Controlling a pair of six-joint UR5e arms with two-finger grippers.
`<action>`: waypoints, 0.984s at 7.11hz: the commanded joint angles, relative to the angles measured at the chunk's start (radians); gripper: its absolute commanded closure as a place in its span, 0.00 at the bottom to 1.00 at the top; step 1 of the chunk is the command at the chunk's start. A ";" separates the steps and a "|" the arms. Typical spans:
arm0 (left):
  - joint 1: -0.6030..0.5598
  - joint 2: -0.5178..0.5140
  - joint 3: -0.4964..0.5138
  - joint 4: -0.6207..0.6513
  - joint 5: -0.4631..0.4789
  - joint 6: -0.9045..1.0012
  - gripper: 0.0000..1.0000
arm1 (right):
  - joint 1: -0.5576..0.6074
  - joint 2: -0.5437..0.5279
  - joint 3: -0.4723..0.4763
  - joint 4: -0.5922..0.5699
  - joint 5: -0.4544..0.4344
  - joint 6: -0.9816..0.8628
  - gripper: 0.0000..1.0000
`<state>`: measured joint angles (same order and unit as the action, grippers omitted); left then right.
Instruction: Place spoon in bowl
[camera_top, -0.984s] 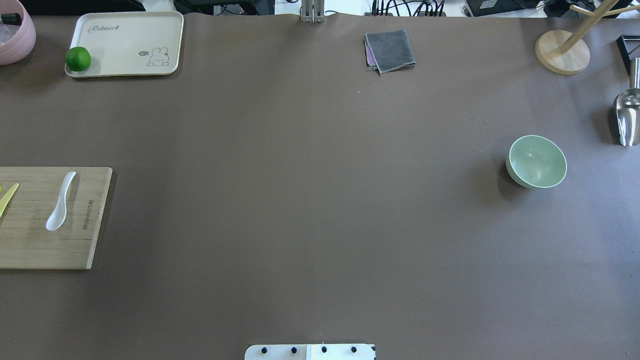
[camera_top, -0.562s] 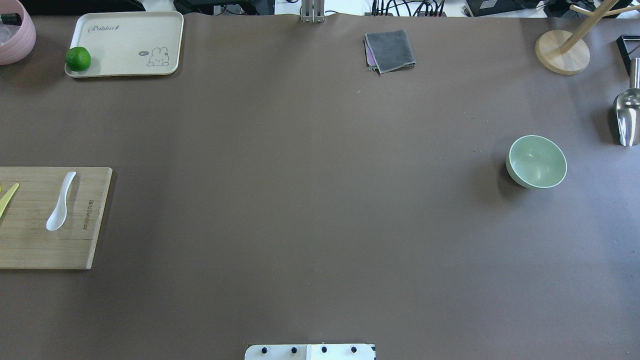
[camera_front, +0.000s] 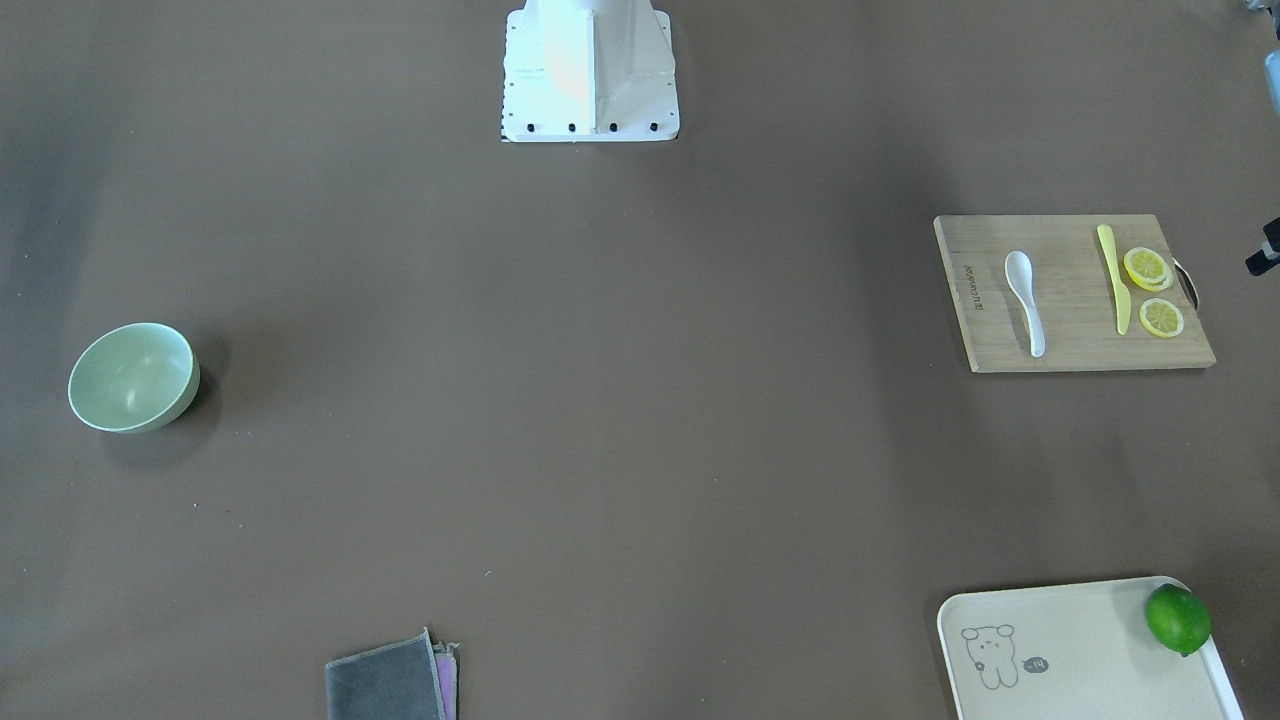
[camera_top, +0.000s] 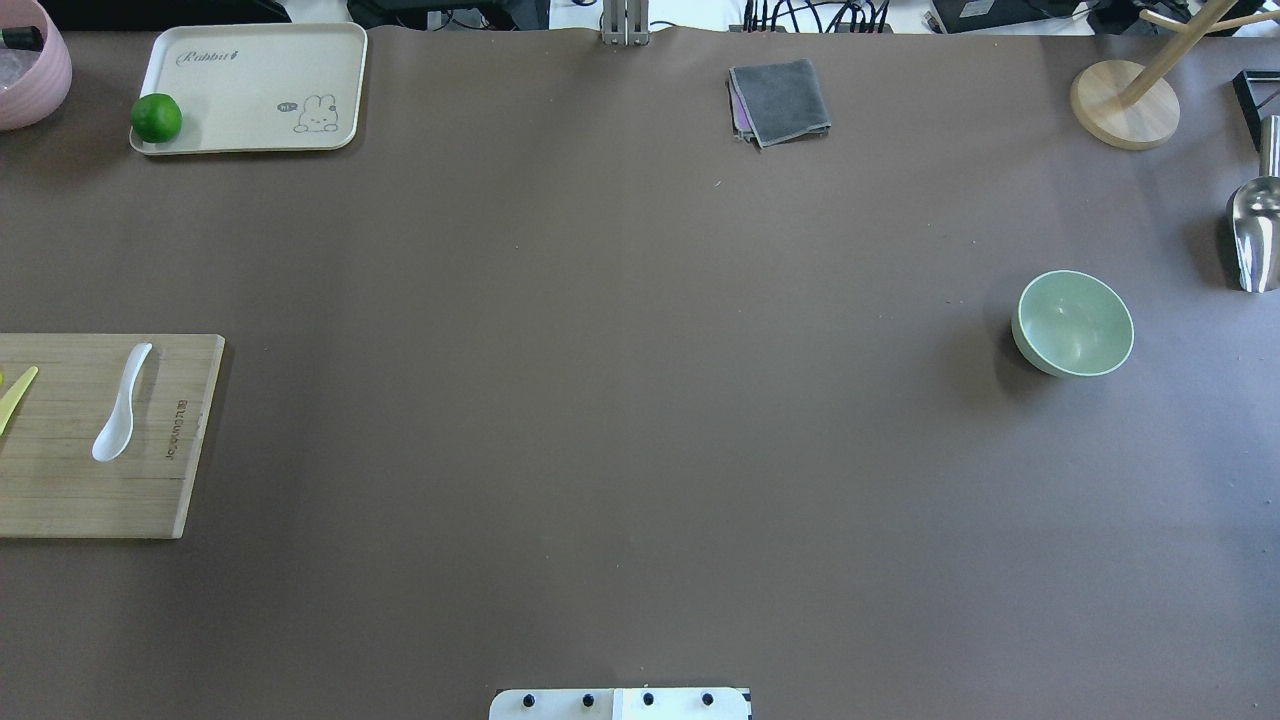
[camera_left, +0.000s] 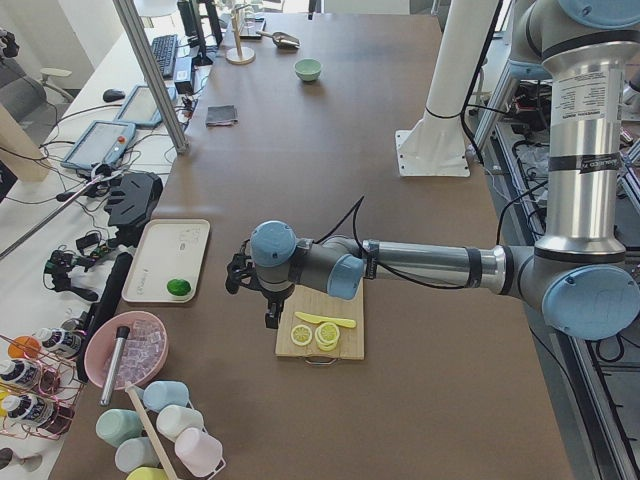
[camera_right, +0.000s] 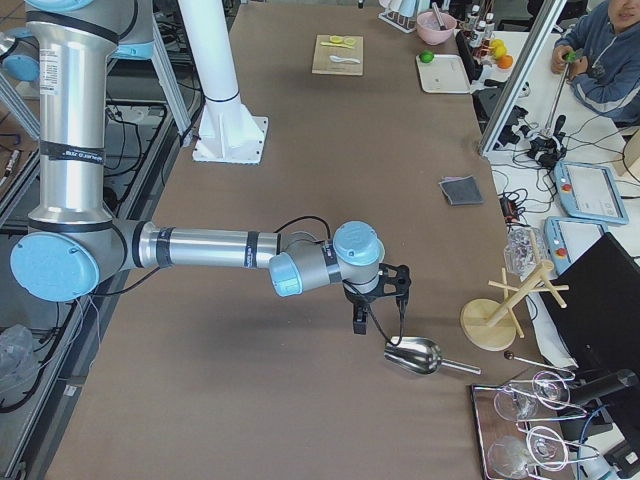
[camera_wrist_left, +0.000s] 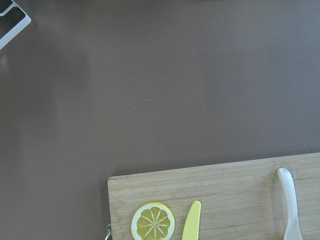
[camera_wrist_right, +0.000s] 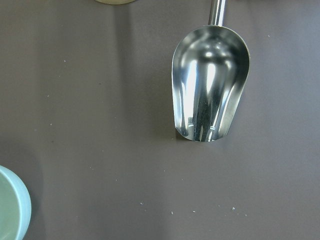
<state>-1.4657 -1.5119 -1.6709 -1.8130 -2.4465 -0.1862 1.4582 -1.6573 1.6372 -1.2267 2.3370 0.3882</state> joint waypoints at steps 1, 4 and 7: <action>0.001 -0.007 -0.013 -0.049 -0.008 -0.047 0.02 | -0.044 0.007 0.006 -0.001 -0.005 0.000 0.00; 0.053 -0.034 0.022 -0.091 0.011 -0.185 0.02 | -0.158 0.036 0.042 0.007 -0.001 0.038 0.00; 0.215 -0.065 0.005 -0.169 0.046 -0.338 0.02 | -0.286 0.112 0.052 0.007 -0.014 0.255 0.00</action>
<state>-1.3232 -1.5711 -1.6583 -1.9487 -2.4254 -0.4771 1.2433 -1.5815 1.6897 -1.2207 2.3345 0.5170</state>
